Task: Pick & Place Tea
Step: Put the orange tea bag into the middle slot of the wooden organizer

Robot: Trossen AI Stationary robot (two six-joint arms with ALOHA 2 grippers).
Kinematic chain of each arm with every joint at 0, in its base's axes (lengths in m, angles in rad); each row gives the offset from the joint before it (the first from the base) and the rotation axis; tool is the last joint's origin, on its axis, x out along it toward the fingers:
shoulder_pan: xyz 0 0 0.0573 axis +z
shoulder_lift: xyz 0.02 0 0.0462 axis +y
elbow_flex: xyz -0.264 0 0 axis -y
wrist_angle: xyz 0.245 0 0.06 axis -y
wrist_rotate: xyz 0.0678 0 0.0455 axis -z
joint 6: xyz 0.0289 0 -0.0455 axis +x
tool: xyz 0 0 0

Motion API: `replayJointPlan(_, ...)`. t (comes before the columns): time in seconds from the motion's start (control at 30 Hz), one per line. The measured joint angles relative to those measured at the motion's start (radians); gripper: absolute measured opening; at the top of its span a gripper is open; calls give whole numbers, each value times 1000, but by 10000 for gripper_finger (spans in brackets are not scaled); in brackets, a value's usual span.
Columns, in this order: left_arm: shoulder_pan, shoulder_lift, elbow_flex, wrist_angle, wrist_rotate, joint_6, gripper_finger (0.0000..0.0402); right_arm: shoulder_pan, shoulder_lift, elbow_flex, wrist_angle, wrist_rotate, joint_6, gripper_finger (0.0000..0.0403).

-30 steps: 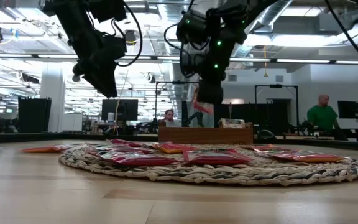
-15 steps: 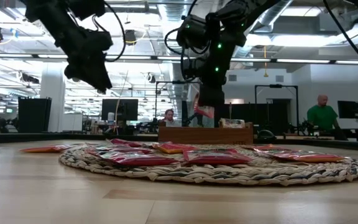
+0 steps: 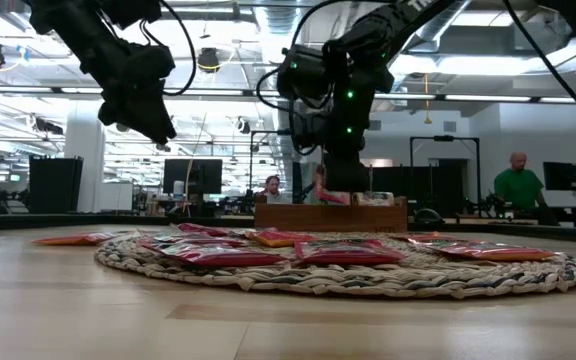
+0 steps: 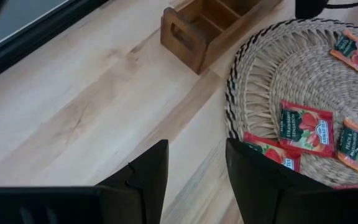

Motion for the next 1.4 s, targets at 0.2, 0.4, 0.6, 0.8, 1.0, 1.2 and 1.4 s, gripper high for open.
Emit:
replayJointPlan(0.2,0,0,0,0,0,6,151,-11,-2,0,6,-5,34,0)
replayJointPlan(0.4,0,0,0,0,0,6,151,-13,-2,0,4,-13,36,0)
replayJointPlan(0.6,0,0,0,7,0,3,151,-18,-2,0,5,-62,77,0)
replayJointPlan(0.8,0,0,0,8,5,-3,151,-36,-2,0,11,-68,80,0)
replayJointPlan(1.0,0,0,0,11,30,-8,151,-33,42,5,27,-71,62,0)
replayJointPlan(1.2,0,0,0,15,35,-8,151,-26,41,4,21,-37,45,0)
replayJointPlan(1.4,0,1,0,15,35,-6,151,-26,35,4,19,-38,37,0)
